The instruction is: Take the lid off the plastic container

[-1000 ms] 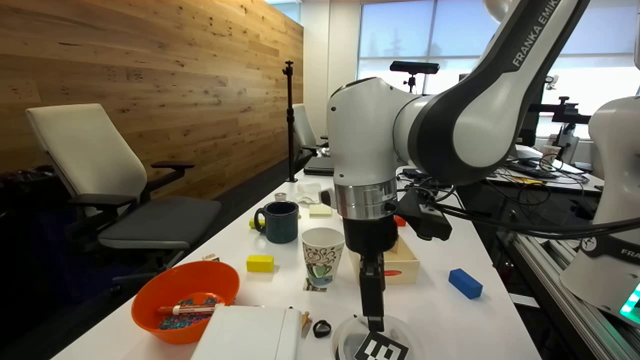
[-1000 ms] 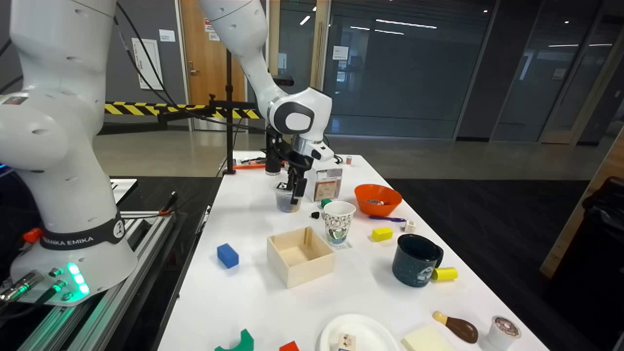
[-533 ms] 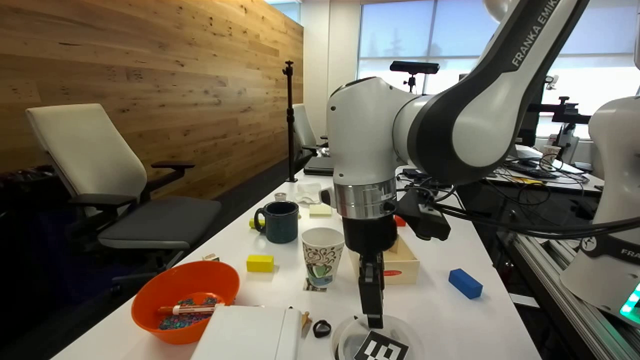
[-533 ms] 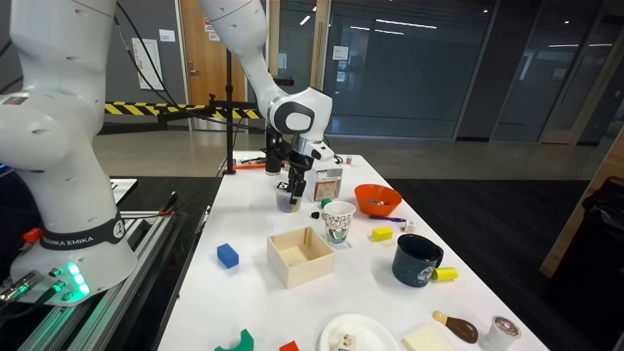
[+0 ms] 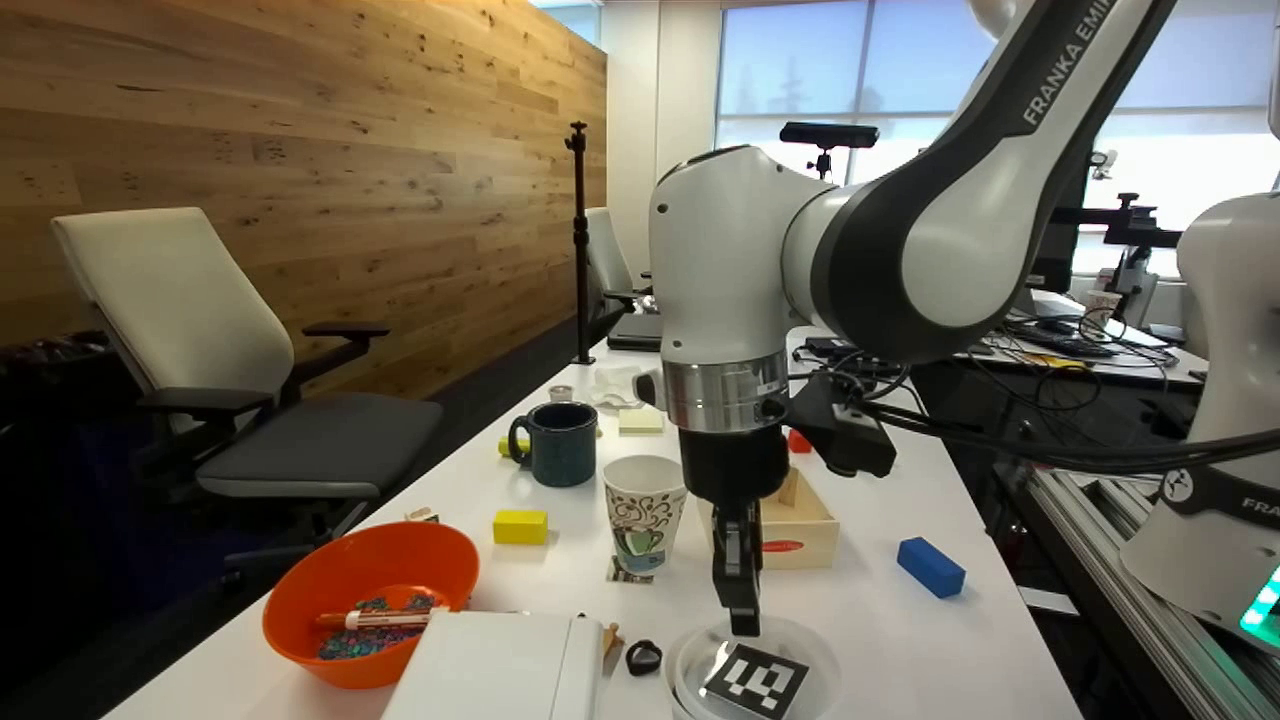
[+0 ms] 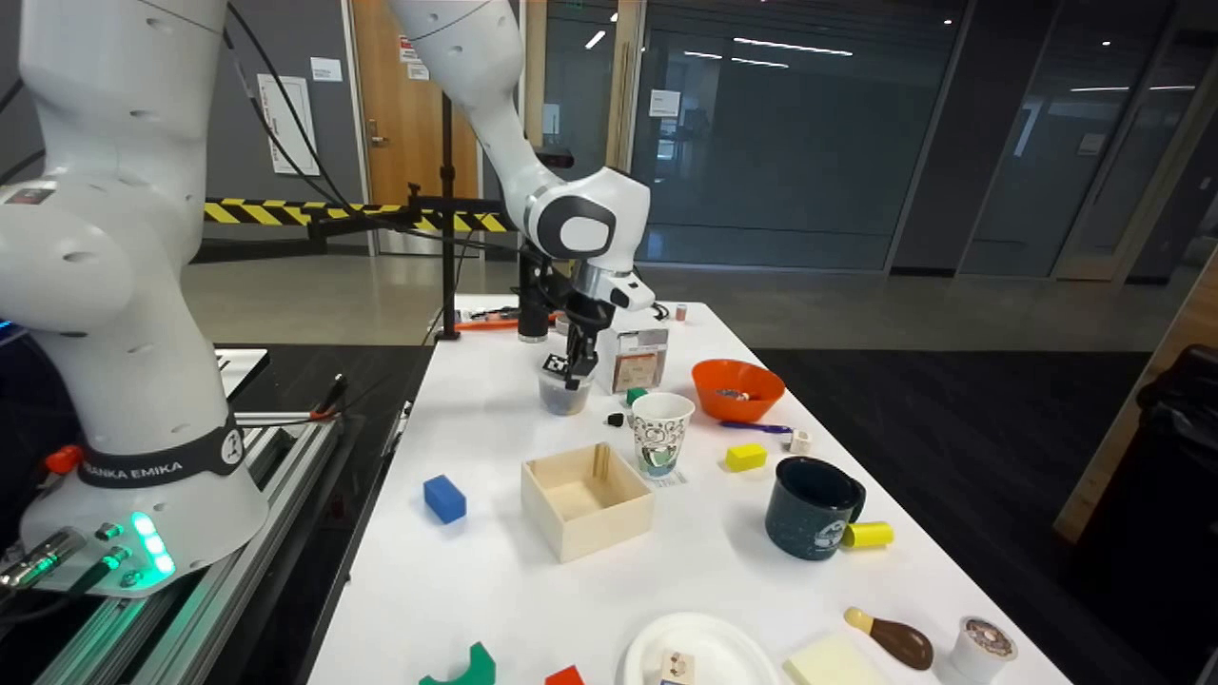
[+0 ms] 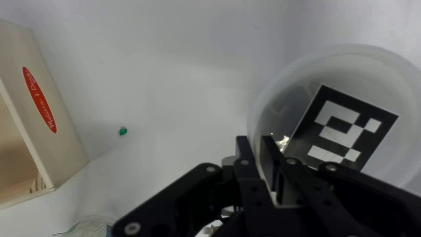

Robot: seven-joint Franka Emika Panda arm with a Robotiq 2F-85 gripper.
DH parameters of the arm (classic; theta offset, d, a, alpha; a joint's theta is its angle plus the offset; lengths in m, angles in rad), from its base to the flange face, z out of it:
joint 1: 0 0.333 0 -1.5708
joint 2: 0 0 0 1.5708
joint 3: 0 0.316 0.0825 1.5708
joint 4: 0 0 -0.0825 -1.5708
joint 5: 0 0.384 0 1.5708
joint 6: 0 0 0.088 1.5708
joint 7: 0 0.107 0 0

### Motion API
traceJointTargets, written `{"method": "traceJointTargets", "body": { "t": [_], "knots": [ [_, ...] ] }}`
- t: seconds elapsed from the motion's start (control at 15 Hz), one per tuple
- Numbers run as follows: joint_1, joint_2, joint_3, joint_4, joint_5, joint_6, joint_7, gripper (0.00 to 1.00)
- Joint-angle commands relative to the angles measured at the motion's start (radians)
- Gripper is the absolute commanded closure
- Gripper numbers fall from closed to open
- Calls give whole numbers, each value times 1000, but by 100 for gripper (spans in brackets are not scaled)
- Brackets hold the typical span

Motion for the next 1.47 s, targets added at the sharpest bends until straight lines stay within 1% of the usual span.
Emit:
{"method": "traceJointTargets", "body": {
  "t": [0.0, 0.07, 0.13, 0.27, 0.87, 1.07, 1.33, 1.4],
  "knots": [
    [16, 7, -12, 17, -32, -16, 38, 100],
    [17, 7, -12, 18, -35, -17, 38, 98],
    [19, 7, -12, 20, -36, -17, 39, 100],
    [26, 0, -10, 26, -43, -18, 39, 98],
    [70, -21, -3, 61, -113, -33, 44, 98],
    [69, -16, -5, 63, -109, -41, 43, 98],
    [58, -11, 0, 67, -89, -94, 24, 98],
    [47, -9, 11, 72, -60, -119, -1, 98]
  ]
}}
